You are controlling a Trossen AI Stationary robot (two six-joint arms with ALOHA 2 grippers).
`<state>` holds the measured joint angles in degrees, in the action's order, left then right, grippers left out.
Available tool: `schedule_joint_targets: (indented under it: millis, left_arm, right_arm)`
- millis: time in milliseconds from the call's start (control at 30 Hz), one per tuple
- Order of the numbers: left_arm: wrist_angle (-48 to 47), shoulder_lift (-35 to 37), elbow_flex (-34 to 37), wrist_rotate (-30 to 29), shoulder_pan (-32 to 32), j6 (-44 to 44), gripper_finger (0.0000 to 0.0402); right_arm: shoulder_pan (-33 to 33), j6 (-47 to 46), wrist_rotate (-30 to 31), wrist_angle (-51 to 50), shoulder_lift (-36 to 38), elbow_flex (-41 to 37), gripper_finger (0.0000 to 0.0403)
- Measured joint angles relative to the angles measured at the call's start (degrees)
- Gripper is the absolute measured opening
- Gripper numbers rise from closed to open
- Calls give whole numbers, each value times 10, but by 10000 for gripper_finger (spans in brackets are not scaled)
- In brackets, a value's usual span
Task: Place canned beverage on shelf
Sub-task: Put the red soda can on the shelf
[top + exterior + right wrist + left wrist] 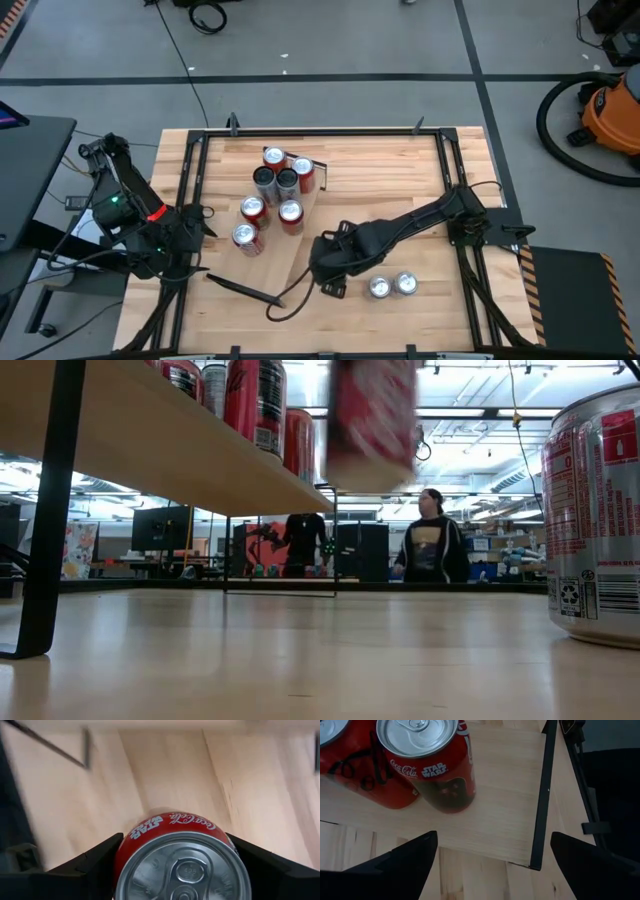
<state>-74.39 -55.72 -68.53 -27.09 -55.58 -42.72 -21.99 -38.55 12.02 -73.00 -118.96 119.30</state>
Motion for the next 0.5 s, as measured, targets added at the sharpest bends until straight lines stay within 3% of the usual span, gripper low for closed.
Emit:
schedule_joint_targets:
  millis: [233,500]
  left_arm:
    - [0,0,0,0,1,0,400]
    - [0,0,0,0,1,0,400]
  right_arm:
    - [19,36,-11,78,0,-120,315]
    - [41,51,-38,108,0,-169,317]
